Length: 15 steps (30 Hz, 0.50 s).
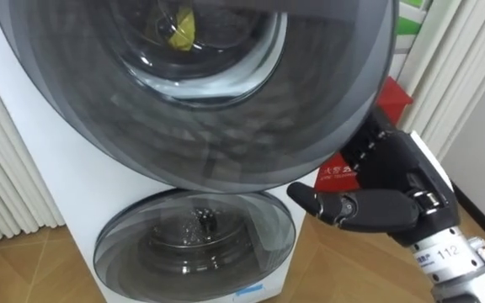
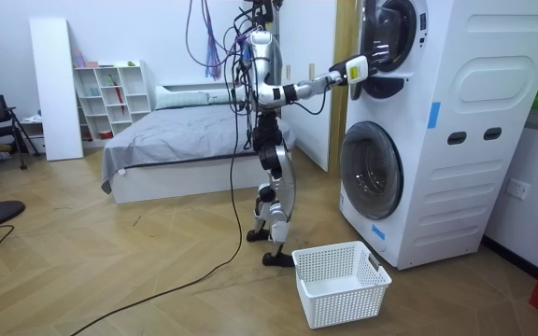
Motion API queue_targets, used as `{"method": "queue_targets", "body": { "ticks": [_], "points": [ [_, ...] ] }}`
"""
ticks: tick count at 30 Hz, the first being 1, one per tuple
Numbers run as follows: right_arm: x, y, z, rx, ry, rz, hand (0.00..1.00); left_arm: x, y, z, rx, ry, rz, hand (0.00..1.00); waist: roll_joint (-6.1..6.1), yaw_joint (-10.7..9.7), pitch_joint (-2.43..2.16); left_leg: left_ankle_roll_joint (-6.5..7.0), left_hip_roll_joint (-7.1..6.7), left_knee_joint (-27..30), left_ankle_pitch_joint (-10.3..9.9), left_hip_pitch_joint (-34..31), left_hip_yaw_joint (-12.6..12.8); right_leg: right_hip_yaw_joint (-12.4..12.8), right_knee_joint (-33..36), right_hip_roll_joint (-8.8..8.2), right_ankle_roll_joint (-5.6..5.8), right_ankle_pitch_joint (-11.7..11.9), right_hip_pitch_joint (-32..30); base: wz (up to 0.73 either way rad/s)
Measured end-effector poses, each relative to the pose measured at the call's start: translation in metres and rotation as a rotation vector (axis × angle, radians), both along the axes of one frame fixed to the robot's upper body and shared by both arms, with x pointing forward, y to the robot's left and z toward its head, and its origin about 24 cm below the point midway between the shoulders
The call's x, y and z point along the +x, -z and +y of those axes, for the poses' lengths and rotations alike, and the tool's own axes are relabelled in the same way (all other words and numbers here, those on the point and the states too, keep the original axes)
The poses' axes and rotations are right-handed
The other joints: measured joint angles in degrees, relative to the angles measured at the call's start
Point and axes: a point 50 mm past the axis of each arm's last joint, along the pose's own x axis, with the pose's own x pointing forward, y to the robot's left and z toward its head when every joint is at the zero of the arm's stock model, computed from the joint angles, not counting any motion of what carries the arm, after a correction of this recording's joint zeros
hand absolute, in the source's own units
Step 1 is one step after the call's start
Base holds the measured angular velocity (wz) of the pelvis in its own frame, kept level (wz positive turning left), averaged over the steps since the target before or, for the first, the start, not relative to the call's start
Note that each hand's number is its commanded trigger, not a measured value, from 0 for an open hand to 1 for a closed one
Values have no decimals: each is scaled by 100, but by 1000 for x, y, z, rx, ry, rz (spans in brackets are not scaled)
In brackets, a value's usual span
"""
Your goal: Pick clothes from washing machine
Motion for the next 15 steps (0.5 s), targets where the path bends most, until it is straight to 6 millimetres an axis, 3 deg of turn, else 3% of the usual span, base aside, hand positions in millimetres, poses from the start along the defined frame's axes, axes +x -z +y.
{"method": "queue_targets", "body": {
  "ticks": [9, 15],
  "points": [
    [-5, 1, 6, -70, -109, -7, 0, 0, 0, 0, 10, 35, 7, 0, 128, -130, -13, -16, -8, 3, -10, 7, 15, 54, -10, 4, -8, 35, 0, -1],
    [-8, -4, 7, -123, -190, -19, 0, 4, -1, -2, 6, 45, -14, 0, 167, -213, -22, -17, -18, -29, -11, 6, 171, 157, 87, 6, -25, 45, -105, -7]
  ]
}}
